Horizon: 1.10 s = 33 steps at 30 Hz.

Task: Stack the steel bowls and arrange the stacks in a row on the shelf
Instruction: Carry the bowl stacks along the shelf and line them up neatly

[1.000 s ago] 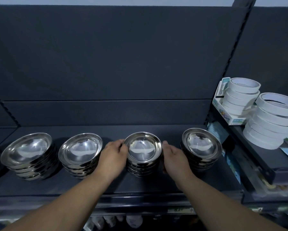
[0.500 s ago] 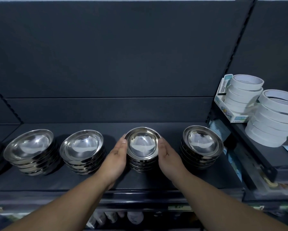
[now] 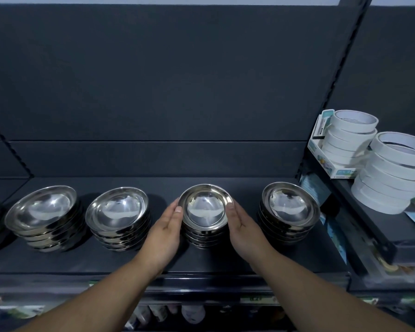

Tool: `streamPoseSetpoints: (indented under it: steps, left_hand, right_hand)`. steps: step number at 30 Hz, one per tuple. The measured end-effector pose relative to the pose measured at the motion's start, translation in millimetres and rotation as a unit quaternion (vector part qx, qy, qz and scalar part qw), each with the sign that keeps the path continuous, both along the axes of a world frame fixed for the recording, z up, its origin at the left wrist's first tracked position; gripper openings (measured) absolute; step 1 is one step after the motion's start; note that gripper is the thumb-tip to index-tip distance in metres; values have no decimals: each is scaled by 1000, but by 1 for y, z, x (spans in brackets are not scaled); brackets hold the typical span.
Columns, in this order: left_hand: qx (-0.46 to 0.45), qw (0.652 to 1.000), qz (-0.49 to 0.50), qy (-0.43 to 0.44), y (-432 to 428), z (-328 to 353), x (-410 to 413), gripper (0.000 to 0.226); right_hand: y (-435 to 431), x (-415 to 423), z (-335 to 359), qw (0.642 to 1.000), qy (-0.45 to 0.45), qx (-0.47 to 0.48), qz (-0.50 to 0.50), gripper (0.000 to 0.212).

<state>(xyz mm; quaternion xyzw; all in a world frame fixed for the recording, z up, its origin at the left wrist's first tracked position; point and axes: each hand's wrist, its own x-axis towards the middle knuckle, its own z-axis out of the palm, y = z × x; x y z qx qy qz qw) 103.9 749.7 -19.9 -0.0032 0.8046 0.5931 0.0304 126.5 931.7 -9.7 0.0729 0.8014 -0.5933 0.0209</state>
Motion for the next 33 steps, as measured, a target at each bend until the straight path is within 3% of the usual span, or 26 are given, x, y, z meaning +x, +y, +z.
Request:
streamPoseSetpoints:
  steps: [10, 16, 21, 26, 33]
  left_hand:
    - [17, 1000, -11, 3, -1, 3, 6, 42]
    - [62, 996, -61, -37, -12, -8, 12, 39]
    - [53, 994, -94, -36, -9, -5, 17, 63]
    - [27, 996, -83, -28, -12, -13, 14, 69]
    - [-10, 996, -88, 0, -6, -12, 16, 73]
  right_hand:
    - [6, -3, -5, 999, 2, 4, 32, 55]
    - [14, 4, -21, 997, -3, 4, 72, 110]
    - [13, 0, -23, 998, 22, -5, 52, 108]
    - [11, -2, -22, 998, 28, -12, 50, 111]
    - [13, -3, -19, 998, 35, 12, 49, 98]
